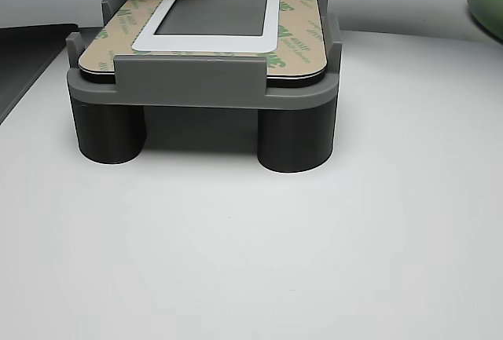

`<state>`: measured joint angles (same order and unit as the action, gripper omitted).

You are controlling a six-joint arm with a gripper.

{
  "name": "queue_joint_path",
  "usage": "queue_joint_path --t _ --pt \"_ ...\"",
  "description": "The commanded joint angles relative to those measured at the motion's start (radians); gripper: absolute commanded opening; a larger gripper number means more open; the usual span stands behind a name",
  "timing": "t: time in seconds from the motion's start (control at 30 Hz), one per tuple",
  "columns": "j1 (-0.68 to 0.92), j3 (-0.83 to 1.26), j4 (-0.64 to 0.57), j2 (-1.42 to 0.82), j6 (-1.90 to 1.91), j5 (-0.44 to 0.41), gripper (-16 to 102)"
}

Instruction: Peel off protective film from adhesive tape.

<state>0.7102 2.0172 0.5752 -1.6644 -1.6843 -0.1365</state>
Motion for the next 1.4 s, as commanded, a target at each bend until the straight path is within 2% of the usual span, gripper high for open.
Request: queue_joint_path --t 0.0,1.37 --pt "-0.005 -0.034 -0.002 -0.018 0.003 0.000 -11" --pt "-0.015 -0.071 0.006 0.014 -0.054 0.014 -11"
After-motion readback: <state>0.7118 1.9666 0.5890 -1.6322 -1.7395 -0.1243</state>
